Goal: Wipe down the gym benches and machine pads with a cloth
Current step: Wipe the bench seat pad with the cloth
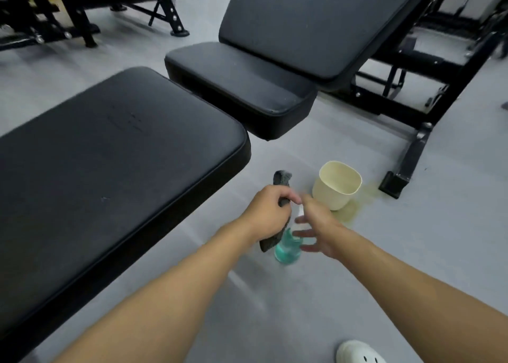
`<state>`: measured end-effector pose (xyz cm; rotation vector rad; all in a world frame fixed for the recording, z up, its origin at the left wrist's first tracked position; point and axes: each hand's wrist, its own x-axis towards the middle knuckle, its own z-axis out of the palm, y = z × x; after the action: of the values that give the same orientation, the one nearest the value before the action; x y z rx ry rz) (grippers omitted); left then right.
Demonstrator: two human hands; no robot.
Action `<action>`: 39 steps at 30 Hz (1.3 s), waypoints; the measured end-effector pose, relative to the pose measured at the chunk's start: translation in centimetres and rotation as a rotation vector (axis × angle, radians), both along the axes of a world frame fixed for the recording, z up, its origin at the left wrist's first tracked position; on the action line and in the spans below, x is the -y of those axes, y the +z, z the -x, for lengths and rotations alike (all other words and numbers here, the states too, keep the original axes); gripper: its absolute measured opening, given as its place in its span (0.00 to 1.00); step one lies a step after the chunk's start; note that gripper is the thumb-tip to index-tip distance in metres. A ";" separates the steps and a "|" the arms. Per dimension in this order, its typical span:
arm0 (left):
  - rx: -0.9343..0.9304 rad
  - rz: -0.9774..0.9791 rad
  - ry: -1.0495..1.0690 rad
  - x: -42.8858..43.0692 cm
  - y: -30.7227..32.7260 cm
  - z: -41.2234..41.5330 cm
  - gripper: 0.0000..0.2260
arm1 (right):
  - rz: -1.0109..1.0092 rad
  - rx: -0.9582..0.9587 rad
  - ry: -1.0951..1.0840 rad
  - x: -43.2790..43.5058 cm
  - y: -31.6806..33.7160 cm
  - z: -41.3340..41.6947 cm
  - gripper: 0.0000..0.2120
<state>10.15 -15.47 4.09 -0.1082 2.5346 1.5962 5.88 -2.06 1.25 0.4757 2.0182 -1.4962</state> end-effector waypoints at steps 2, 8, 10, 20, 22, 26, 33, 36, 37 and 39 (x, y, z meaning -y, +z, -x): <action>-0.108 -0.017 -0.060 -0.4 3.7 -0.5 0.18 | 0.509 0.184 -0.013 0.2 4.3 -0.7 0.26; -0.329 0.190 -0.138 2.6 16.4 -2.5 0.30 | 0.732 -0.226 0.108 4.9 15.9 -1.9 0.09; -0.401 0.202 -0.090 5.6 19.4 -3.7 0.30 | 0.681 -0.405 0.164 7.7 19.3 -2.5 0.07; 0.028 0.864 0.159 25.8 15.0 -4.9 0.35 | -0.137 -0.926 0.489 22.6 21.4 1.1 0.05; 0.130 0.937 0.141 26.8 15.2 -3.5 0.43 | -0.156 -0.989 0.542 24.7 21.1 2.4 0.08; 0.209 0.972 0.135 28.1 15.8 -0.3 0.40 | -0.219 -1.154 0.714 28.3 19.5 5.6 0.20; 0.240 0.944 0.158 28.3 15.0 0.7 0.34 | -0.688 -1.339 1.179 31.0 16.4 9.9 0.21; 0.230 0.929 0.158 28.3 14.9 0.3 0.30 | -0.767 -1.282 1.049 32.7 16.8 11.1 0.19; 0.216 0.922 0.162 28.3 14.9 0.1 0.29 | -0.774 -1.257 1.007 33.2 17.0 11.0 0.18; 0.179 0.904 0.179 28.1 14.7 -0.5 0.31 | -0.790 -1.290 1.024 33.8 17.0 10.0 0.17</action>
<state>10.62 -43.57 18.82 -0.5453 2.9218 0.3288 -4.08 -35.85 18.20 -1.4400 2.9176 -0.1806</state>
